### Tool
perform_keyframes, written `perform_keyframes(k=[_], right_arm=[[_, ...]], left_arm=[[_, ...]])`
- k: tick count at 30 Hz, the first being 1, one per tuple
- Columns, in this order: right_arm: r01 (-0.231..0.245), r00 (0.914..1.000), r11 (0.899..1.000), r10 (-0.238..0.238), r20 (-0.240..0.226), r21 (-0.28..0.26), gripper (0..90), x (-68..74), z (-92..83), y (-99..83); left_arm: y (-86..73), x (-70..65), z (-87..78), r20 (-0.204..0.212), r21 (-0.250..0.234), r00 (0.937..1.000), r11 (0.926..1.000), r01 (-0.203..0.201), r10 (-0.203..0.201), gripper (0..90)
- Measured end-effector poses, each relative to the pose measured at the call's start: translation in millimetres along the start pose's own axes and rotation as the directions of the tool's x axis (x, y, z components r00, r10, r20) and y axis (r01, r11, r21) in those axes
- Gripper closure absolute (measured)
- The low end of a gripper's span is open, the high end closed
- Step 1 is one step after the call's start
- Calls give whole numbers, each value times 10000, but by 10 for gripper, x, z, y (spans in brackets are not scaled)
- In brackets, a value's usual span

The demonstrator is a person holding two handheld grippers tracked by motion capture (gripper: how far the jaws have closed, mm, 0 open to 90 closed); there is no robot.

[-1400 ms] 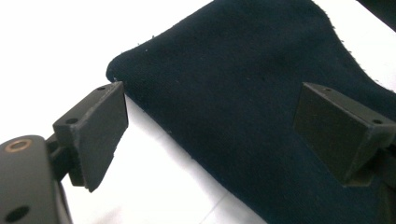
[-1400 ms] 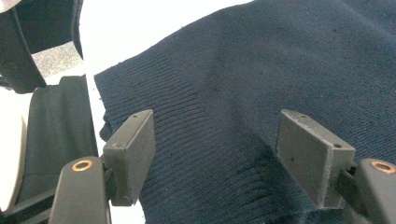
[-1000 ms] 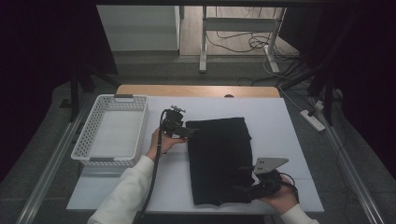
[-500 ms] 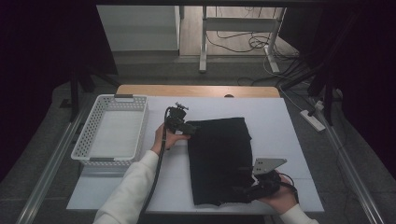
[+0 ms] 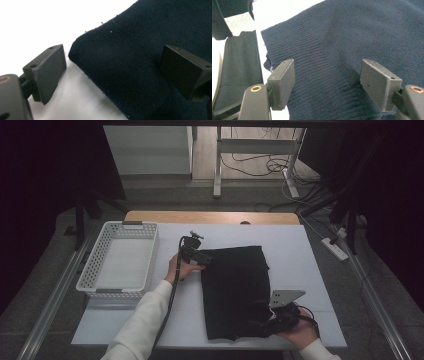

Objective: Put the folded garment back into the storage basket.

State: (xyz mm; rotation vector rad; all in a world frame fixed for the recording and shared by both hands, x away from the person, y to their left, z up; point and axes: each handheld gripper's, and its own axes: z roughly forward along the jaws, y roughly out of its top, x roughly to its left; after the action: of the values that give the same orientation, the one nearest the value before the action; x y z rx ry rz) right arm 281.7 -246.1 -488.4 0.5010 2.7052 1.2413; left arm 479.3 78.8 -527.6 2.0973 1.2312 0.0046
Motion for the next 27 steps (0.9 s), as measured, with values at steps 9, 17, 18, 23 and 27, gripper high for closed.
perform_keyframes(k=[9,17,18,23,27], right_arm=[[38,10000,10000,-38,-11,26,283,13,7,8],[113,9999,9999,-113,-85,35,283,32,6,23],[158,9998,9999,-157,-78,55,283,38,3,29],[405,9990,9989,-401,-205,219,284,67,-14,54],[476,9987,9963,-460,-230,713,284,90,-16,64]], left_arm=[[12,-80,33,249,-26,9978,9981,-608,608,262],[5,-184,69,742,-18,9919,9947,-1028,1026,646],[7,-198,64,741,-15,9909,9936,-1128,1126,675],[22,-234,8,638,-127,9882,9902,-1388,1394,711],[37,-285,-67,668,-388,9845,9863,-1601,1625,721]])
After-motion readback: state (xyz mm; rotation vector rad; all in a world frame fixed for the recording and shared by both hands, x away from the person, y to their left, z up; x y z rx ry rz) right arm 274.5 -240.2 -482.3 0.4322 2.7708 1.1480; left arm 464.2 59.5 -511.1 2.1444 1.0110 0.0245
